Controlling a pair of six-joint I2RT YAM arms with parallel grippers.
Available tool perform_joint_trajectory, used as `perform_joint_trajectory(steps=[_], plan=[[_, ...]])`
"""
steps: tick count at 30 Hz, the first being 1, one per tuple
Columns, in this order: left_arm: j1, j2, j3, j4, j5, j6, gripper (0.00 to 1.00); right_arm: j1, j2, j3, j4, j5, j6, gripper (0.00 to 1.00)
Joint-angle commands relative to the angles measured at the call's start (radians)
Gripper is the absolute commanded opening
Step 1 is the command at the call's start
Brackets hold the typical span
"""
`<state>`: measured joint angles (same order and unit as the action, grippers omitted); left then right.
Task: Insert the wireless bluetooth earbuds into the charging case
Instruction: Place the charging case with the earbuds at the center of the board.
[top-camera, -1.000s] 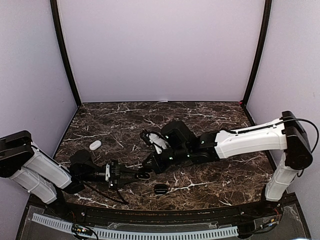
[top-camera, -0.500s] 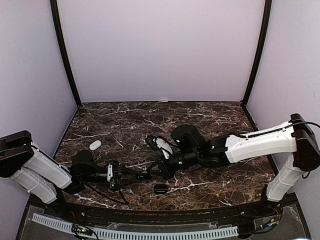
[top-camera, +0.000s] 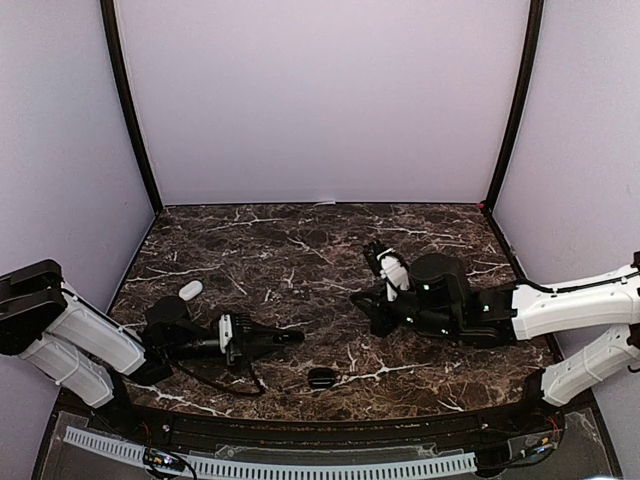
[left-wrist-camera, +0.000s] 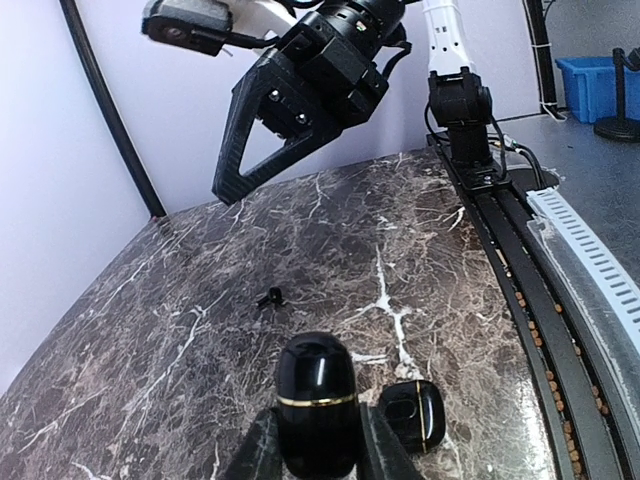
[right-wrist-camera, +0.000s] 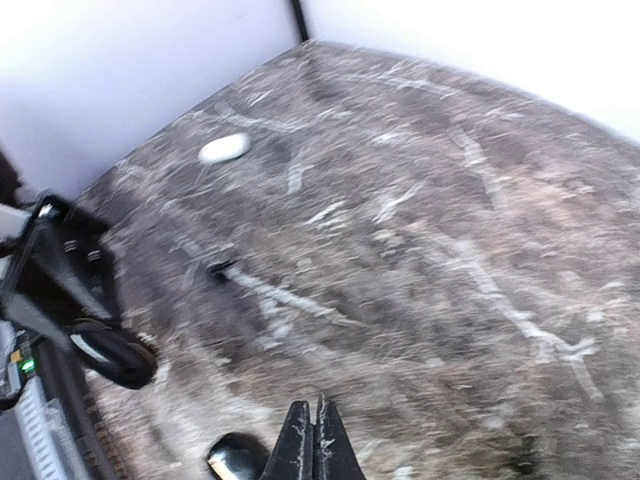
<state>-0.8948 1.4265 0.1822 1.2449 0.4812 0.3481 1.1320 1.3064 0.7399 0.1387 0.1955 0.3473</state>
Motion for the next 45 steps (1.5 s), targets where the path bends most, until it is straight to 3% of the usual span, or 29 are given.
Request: perform_joint_trajectory(steps=[1, 4, 10, 11, 12, 14, 16, 17, 23, 32, 40, 45], plan=[[0.005, -0.024, 0.036, -0.034, -0.061, -0.053, 0.05, -0.063, -0.059, -0.109, 0.207, 0.212, -0.078, 0.0], [0.006, -0.021, 0.048, -0.05, -0.086, -0.072, 0.05, -0.119, -0.053, -0.151, 0.269, 0.263, -0.11, 0.0], [0.02, -0.017, 0.059, -0.07, -0.113, -0.103, 0.05, -0.215, 0.032, -0.168, 0.345, 0.299, -0.138, 0.1], [0.023, -0.015, 0.059, -0.069, -0.118, -0.107, 0.05, -0.225, 0.051, -0.166, 0.353, 0.301, -0.137, 0.19], [0.026, -0.014, 0.06, -0.07, -0.126, -0.115, 0.05, -0.231, 0.061, -0.163, 0.355, 0.313, -0.125, 0.43], [0.032, -0.011, 0.063, -0.073, -0.135, -0.129, 0.05, -0.241, 0.078, -0.161, 0.356, 0.352, -0.092, 0.73], [0.037, -0.006, 0.066, -0.073, -0.139, -0.139, 0.05, -0.245, 0.089, -0.169, 0.378, 0.395, -0.087, 0.96], [0.039, -0.002, 0.069, -0.073, -0.139, -0.144, 0.05, -0.245, 0.089, -0.186, 0.413, 0.398, -0.115, 0.99], [0.043, 0.004, 0.072, -0.076, -0.131, -0.149, 0.05, -0.247, 0.051, -0.38, 0.775, 0.332, -0.323, 0.99], [0.08, 0.045, 0.131, -0.149, -0.166, -0.269, 0.04, -0.251, 0.078, -0.376, 0.78, 0.269, -0.297, 0.98], [0.216, 0.017, 0.164, -0.227, -0.155, -0.468, 0.05, -0.251, 0.088, -0.356, 0.765, 0.28, -0.284, 0.98], [0.235, -0.044, 0.216, -0.421, -0.244, -0.594, 0.03, -0.252, 0.094, -0.353, 0.767, 0.274, -0.275, 0.98]])
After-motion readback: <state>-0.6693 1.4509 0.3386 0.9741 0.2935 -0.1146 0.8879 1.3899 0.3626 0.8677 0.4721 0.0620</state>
